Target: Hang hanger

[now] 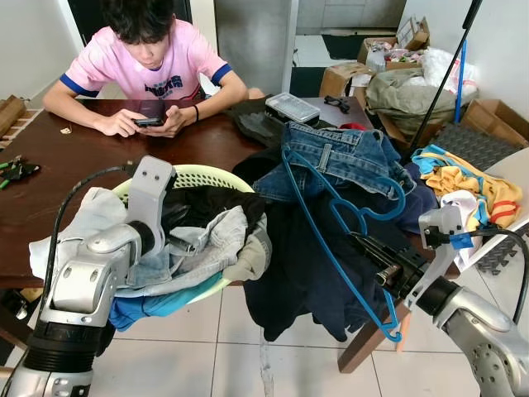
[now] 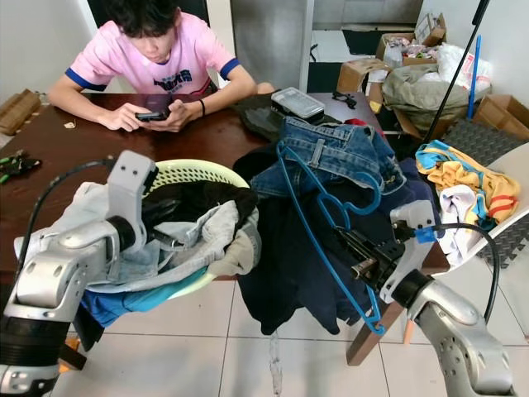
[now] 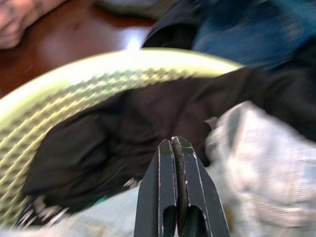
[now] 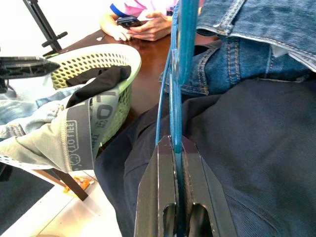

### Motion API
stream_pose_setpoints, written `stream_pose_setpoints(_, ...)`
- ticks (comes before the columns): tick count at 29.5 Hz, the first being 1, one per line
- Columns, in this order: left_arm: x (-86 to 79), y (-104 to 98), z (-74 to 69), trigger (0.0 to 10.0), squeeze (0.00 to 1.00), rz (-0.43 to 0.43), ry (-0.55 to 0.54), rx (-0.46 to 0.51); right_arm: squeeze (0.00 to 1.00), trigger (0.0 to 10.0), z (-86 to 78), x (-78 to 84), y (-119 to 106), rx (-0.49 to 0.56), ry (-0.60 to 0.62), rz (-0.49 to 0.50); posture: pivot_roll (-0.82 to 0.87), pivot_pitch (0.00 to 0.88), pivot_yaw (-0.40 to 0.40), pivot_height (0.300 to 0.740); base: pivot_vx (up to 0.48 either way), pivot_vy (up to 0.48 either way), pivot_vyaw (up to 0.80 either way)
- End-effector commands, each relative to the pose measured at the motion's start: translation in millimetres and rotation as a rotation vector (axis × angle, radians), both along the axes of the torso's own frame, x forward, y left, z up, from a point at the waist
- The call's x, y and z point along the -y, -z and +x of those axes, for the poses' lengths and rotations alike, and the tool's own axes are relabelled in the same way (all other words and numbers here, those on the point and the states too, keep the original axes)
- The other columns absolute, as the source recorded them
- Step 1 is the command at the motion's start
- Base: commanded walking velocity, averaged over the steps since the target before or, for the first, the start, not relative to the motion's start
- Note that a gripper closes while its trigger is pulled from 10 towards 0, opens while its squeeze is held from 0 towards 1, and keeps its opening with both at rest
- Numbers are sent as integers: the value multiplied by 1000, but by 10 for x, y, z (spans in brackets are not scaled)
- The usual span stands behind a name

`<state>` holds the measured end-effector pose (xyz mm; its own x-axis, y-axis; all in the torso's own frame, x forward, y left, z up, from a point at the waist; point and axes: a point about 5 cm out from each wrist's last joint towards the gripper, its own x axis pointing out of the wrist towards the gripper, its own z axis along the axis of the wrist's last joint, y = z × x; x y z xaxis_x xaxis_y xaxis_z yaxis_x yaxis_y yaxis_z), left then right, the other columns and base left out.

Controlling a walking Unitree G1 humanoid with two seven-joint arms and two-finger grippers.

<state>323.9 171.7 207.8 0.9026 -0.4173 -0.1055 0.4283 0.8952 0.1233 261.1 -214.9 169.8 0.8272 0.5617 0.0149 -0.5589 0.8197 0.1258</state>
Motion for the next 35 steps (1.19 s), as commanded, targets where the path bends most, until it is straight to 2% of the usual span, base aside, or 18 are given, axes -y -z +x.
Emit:
stream_pose_setpoints(1,76,-55,-17,10000,1000,-23,36,28,0,10000,-14,22,4,1,11,-12,-28,124,-4,740,0,0,0)
stream_pose_setpoints(3,131,-164,-22,10000,1000,-27,43,73,0,10000,-17,25,3,1,12,-12,-28,124,-4,740,0,0,0)
stream_pose_setpoints(5,142,-191,-23,10000,1000,-27,43,86,0,10000,-18,25,3,1,12,-12,-28,124,-4,740,0,0,0)
stream_pose_setpoints(6,187,-295,-25,10000,1000,-21,42,127,0,10000,-15,24,12,0,12,-12,-21,126,-6,740,0,0,0)
stream_pose_setpoints(9,248,-374,-42,10000,1000,-19,44,137,0,10000,-12,24,13,-1,11,-12,-21,126,-5,740,0,0,0)
stream_pose_setpoints(11,274,-297,-60,10000,1000,3,41,73,0,10000,-9,19,12,-1,10,-12,-17,127,-5,740,0,0,0)
stream_pose_setpoints(12,274,-297,-60,10000,1000,3,41,73,0,10000,-9,19,12,-1,10,-12,-17,127,-5,740,0,0,0)
stream_pose_setpoints(13,250,-159,-65,10000,1000,3,11,-9,0,10000,-6,14,15,-2,9,-13,-16,127,-5,740,0,0,0)
stream_pose_setpoints(15,242,-131,-66,10000,1000,0,3,-24,0,10000,-5,13,15,-2,9,-14,-16,127,-5,740,0,0,0)
stream_pose_setpoints(17,234,66,-113,10000,1000,14,9,-151,0,10000,-8,14,15,-2,8,-14,-16,128,-5,740,0,0,0)
stream_pose_setpoints(19,213,220,-140,10000,1000,24,-6,-235,0,10000,-14,19,19,-4,9,-15,-17,130,-4,740,0,0,0)
stream_pose_setpoints(22,205,247,-139,10000,1000,27,-14,-245,0,10000,-15,20,20,-4,9,-16,-17,130,-4,740,0,0,0)
stream_pose_setpoints(23,202,273,-120,10000,0,30,-23,-244,0,10000,-17,21,19,-4,9,-16,-20,129,-3,740,0,0,0)
stream_pose_setpoints(28,207,334,-76,10000,0,30,-33,-230,0,10000,-19,25,19,-4,9,-17,-23,129,-3,740,0,0,0)
stream_pose_setpoints(29,208,359,-64,7922,0,31,-36,-228,0,10000,-20,26,19,-4,10,-18,-23,129,-3,740,0,0,0)
stream_pose_setpoints(31,208,359,-64,7922,0,31,-36,-228,0,10000,-20,26,19,-4,10,-18,-23,129,-3,740,0,0,0)
stream_pose_setpoints(32,206,377,-59,0,0,29,-39,-233,0,10000,-22,30,17,-4,11,-19,-30,129,-3,740,0,0,0)
stream_pose_setpoints(35,165,452,-53,0,0,44,-53,-264,0,10000,-26,42,16,-4,14,-21,-31,128,-4,740,0,0,0)
